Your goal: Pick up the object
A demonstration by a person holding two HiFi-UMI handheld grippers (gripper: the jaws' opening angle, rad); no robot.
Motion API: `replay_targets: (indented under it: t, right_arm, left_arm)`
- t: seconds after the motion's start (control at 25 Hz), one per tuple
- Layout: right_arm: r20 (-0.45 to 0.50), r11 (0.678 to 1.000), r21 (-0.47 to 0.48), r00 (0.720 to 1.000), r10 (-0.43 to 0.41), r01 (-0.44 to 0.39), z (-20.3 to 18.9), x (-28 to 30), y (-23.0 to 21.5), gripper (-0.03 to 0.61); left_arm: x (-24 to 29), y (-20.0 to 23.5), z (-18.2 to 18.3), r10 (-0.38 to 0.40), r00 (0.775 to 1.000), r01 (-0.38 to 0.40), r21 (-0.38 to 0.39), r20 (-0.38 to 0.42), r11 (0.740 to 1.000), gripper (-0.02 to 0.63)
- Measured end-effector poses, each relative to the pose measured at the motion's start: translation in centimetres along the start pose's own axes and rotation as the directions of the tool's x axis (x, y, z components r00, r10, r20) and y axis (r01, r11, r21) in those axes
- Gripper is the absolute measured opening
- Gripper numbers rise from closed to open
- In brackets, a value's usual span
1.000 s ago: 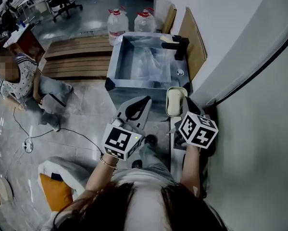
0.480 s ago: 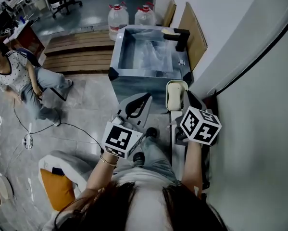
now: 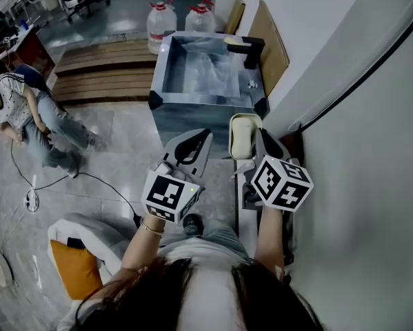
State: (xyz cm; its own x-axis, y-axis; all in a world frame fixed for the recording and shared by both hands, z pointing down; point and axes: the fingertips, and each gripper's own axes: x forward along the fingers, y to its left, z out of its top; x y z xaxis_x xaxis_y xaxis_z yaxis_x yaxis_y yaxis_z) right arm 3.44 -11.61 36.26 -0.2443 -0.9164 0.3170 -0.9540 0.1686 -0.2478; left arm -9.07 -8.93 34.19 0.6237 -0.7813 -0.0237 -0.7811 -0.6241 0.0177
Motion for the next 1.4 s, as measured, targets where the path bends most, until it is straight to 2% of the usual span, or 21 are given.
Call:
replay_targets:
  t: [0.52,1.4]
  right_arm:
    - [0.024,0.999,-0.008,0.999,0.036,-0.036,0.7,-3.0,-1.5,0.034]
    - [0.067,0.997,0.01,0.995,0.074,-0.075,0.4,-11.6,-4.9,0.034]
  left_arm:
    - [0.9,-3.9,0.7,-0.002,1.0,0.002,0.012,-0.002,1.0,0.009]
    - [-1.4,-12.0,1.7,0.028,1.0,-0.027,0.046,-0.012,0.999,0.009]
